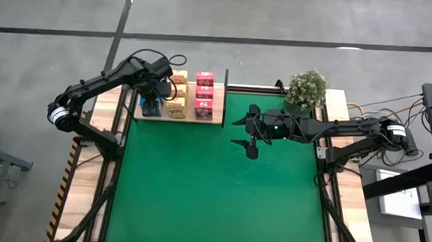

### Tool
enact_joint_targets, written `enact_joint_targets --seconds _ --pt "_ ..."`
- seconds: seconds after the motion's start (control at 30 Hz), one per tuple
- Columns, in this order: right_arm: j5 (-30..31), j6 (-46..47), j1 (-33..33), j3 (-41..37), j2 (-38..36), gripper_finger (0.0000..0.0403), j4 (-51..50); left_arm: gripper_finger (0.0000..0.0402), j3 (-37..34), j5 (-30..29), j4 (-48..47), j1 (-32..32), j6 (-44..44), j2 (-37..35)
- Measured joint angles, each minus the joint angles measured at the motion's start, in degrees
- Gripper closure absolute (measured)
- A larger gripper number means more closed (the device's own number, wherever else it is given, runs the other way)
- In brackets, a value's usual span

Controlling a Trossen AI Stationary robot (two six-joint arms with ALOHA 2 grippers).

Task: Stack cereal on shelf
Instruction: Put the blue cereal box aligned with the blue cereal box on the shelf

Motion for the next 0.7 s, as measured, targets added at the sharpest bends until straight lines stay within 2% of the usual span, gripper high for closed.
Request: enact_joint_targets --seconds 0.33,0.7 --pt "0.0 0.02 0.0 0.0 0.0 0.0113 0.0 0.0226 0.0 0.04 0.06 -0.02 -0.37 0.0" --pt "0.0 0.04 0.0 0.0 0.0 0.0113 0.0 0.0193 0.0 -0.27 -0.27 -0.01 -0.52 -0.02"
